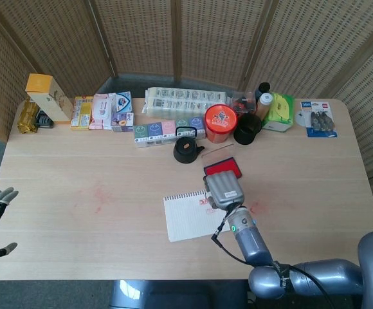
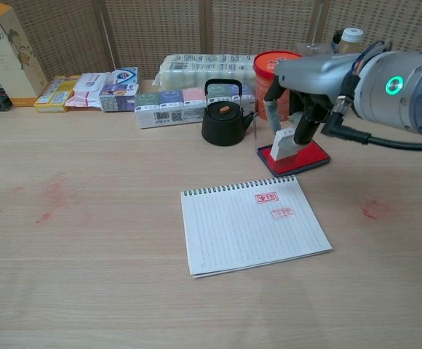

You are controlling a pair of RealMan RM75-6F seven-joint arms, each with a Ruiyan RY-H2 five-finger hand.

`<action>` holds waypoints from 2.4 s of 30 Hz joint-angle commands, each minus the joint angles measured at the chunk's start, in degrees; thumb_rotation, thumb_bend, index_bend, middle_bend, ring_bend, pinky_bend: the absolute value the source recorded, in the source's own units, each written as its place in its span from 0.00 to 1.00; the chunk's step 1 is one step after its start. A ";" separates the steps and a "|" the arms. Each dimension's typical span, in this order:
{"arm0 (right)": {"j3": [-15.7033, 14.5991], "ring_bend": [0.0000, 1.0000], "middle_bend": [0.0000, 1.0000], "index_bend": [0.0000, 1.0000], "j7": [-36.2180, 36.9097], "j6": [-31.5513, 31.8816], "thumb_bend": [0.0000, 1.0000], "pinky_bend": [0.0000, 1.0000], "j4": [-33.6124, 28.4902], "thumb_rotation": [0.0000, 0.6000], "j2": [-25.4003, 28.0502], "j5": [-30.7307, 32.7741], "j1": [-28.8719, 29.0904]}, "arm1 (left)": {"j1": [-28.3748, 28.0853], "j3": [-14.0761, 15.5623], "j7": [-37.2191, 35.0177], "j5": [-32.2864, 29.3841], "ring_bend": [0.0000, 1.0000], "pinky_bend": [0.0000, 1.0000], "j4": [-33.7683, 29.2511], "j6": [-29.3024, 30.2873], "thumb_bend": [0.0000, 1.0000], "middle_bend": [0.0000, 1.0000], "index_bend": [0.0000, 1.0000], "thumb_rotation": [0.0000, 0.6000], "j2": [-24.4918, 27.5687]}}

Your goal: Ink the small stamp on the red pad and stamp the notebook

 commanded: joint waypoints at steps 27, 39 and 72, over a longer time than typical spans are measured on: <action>4.86 1.00 0.95 0.63 -8.71 7.22 0.48 1.00 15.47 1.00 -19.22 9.68 4.56 | -0.06 0.04 -1.84 0.06 0.00 0.00 0.53 0.33 0.00 0.00 0.00 1.00 0.53; 8.26 1.00 0.95 0.63 -9.19 7.08 0.48 1.00 19.20 1.00 -23.43 11.23 5.77 | -0.14 0.11 -2.09 0.04 0.00 0.00 0.46 0.16 0.00 0.00 0.00 1.00 0.59; 11.37 1.00 0.95 0.63 -11.65 3.99 0.48 1.00 28.34 1.00 -31.43 8.76 8.64 | -0.01 0.39 -4.62 1.08 0.00 0.00 1.06 0.90 0.00 0.00 0.00 1.00 1.33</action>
